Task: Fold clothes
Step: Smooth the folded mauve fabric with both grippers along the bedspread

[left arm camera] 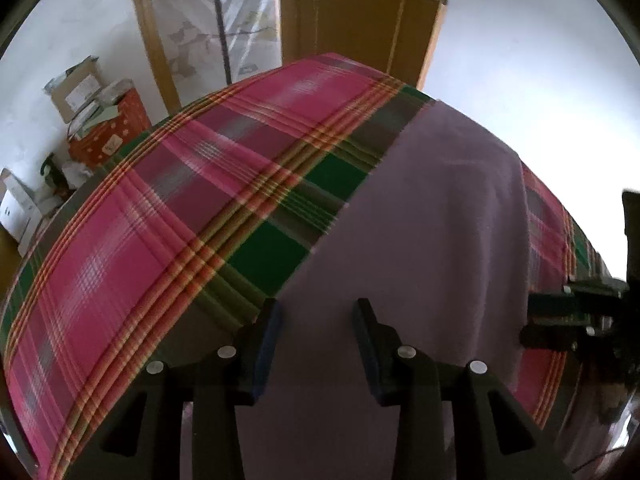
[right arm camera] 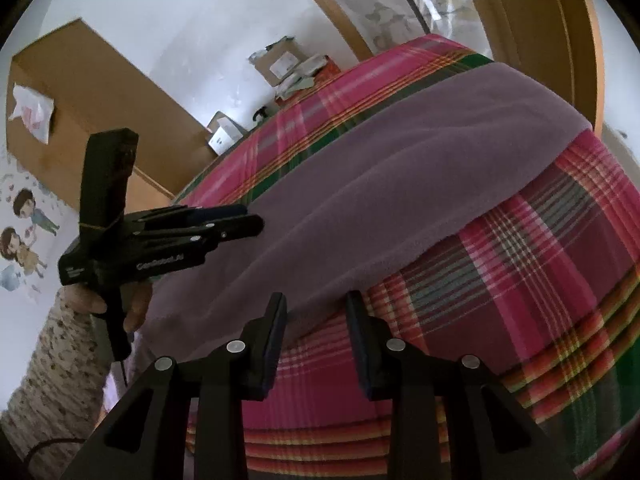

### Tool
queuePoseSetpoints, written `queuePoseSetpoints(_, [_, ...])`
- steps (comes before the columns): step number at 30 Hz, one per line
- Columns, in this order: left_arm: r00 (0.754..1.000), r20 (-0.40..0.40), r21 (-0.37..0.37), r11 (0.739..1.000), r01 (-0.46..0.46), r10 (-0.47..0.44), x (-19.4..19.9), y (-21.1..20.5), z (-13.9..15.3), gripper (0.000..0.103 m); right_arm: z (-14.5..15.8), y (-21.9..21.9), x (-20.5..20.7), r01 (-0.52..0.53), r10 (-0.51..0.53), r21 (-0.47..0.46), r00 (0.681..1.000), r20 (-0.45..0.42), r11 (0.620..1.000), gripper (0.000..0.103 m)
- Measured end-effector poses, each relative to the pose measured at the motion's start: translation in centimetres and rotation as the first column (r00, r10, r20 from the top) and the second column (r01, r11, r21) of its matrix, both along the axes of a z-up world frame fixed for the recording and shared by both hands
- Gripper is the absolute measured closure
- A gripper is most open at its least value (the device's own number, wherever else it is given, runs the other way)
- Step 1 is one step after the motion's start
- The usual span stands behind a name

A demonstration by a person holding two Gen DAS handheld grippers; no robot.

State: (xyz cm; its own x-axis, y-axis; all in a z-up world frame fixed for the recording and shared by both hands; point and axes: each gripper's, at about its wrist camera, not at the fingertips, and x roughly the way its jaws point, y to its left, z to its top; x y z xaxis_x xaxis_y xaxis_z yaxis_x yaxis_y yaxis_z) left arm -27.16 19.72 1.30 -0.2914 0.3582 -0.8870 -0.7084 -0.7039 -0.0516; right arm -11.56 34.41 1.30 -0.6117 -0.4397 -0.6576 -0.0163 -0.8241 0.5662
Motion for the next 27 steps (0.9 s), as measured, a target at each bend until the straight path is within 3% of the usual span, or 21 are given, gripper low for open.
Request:
queuePoseSetpoints(4, [1.0,-0.01,0.003,1.0,-0.025,0.025,-0.5,0.2,0.0,0.064,-0.2,0.4,0.6,0.012,-0.012,-0.029,1.0,-0.006,0.999,0.071])
queuePoseSetpoints(12, [0.998,-0.044,0.012,0.999,0.038,-0.037,-0.2,1.2,-0.3,0.065,-0.1,0.3,1.2,0.022,-0.022,-0.028,1.0,-0.021,0.999,0.071])
queuePoseSetpoints(14, [0.998,-0.04,0.019,0.999,0.051,-0.05,-0.1,1.4,-0.2,0.074,0.0,0.3,1.2,0.024,-0.024,-0.025,0.999,-0.024,0.999,0.071])
queuePoseSetpoints(16, [0.998,-0.036,0.017,0.999,0.048,-0.047,-0.1,1.7,-0.1,0.098,0.1,0.1,1.1,0.021,-0.022,-0.02,0.999,-0.026,1.0,0.071])
queuePoseSetpoints(18, [0.998,-0.048,0.004,0.999,0.048,-0.047,0.0,2.0,0.0,0.098,0.1,0.1,1.2,0.007,-0.007,-0.031,1.0,-0.024,0.999,0.072])
queuePoseSetpoints(24, [0.998,-0.058,0.025,1.0,-0.017,0.019,-0.8,1.7,0.2,0.099,-0.7,0.8,1.1,0.016,-0.015,-0.089,1.0,0.013,0.996,0.096])
queuePoseSetpoints(27, [0.997,-0.044,0.049,0.997,-0.059,0.062,-1.6,1.3,0.1,0.099,-0.5,0.7,1.4,0.018,-0.017,-0.064,1.0,0.008,0.998,0.098])
